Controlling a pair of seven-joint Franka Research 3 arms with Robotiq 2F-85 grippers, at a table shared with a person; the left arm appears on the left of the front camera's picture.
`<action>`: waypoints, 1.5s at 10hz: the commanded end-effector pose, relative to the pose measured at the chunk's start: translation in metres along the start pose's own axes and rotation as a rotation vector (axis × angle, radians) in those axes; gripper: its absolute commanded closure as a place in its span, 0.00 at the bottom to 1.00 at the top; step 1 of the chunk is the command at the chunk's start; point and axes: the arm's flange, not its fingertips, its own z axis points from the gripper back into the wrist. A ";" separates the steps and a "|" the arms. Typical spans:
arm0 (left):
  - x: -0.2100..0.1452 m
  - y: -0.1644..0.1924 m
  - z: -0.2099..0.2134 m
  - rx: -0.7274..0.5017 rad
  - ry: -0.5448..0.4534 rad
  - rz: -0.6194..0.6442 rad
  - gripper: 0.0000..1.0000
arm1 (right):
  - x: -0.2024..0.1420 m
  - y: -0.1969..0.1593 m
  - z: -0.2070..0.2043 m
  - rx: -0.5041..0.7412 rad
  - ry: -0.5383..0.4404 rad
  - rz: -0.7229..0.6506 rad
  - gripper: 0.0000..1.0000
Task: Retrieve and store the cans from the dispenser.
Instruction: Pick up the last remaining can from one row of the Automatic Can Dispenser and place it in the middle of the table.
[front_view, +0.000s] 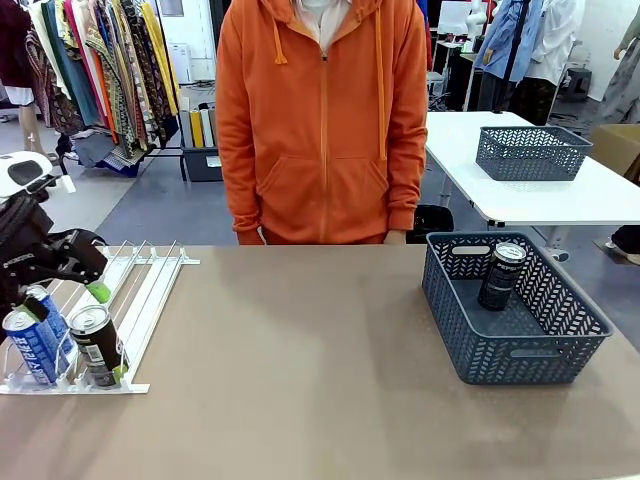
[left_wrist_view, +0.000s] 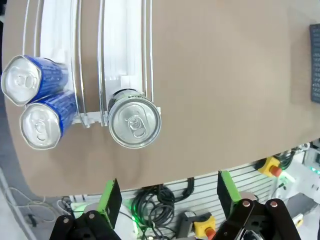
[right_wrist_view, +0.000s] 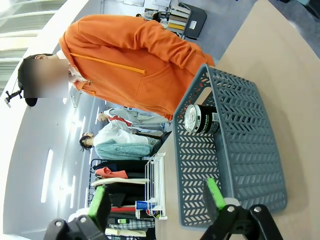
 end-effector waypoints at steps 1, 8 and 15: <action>0.010 -0.007 -0.019 0.096 -0.019 -0.058 0.00 | 0.001 0.003 0.002 0.007 0.004 0.001 0.00; 0.020 0.012 -0.089 0.207 0.016 -0.071 0.00 | 0.001 0.003 0.002 0.007 0.004 0.001 0.00; 0.022 0.011 -0.098 0.228 0.023 -0.058 0.26 | 0.001 0.003 0.002 0.007 0.004 0.001 0.00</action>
